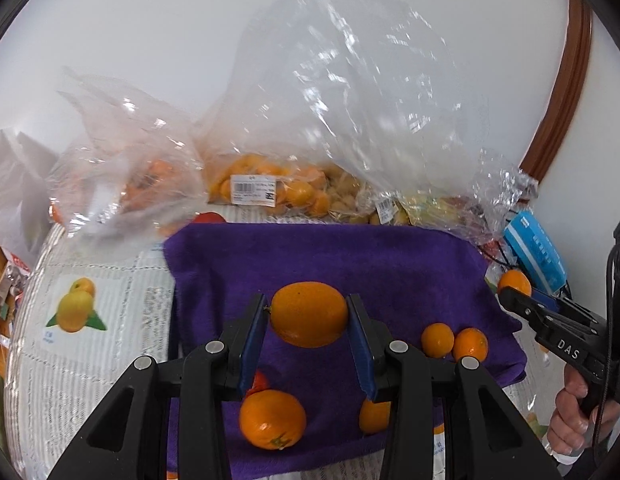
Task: Organize fruits
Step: 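Lower both held fruits onto the towel and open both tools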
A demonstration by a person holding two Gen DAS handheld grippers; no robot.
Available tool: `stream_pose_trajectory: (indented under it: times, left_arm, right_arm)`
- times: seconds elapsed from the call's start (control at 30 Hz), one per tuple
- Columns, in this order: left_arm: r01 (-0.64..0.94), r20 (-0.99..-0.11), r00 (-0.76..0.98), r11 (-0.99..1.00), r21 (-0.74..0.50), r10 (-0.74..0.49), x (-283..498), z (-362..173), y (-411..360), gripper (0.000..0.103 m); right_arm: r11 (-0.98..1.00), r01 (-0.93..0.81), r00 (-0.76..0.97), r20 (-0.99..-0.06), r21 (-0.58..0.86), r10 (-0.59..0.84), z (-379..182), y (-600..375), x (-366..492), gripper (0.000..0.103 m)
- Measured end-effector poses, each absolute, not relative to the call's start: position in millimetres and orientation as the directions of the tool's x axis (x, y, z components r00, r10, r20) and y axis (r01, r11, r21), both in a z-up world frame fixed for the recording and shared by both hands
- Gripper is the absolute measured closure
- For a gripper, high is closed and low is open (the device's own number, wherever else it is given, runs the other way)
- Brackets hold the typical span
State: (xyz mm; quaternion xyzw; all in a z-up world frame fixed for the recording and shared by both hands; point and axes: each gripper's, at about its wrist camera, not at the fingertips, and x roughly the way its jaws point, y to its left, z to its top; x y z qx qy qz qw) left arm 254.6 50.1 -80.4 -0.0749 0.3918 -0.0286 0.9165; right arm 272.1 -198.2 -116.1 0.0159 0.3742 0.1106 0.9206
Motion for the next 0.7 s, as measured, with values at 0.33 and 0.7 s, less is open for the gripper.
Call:
stream_pose_trajectory:
  times: [0.33,0.7]
  left_arm:
    - [0.006,-0.749,0.651,0.988,-0.151,-0.119,275.2,-102.5,42.4,0.065]
    - [0.029,-0.789,0.601,0.990,-0.138,-0.128,295.5,-128.0,30.8,0.065]
  right_arm:
    - [0.973,-0.205,0.674,-0.706,0.104,0.217,-143.0,-188.9,291.4,0.062]
    - [0.973,-0.211,0.654,-0.726,0.094,0.212,-163.5,-183.9,304.0,0.062]
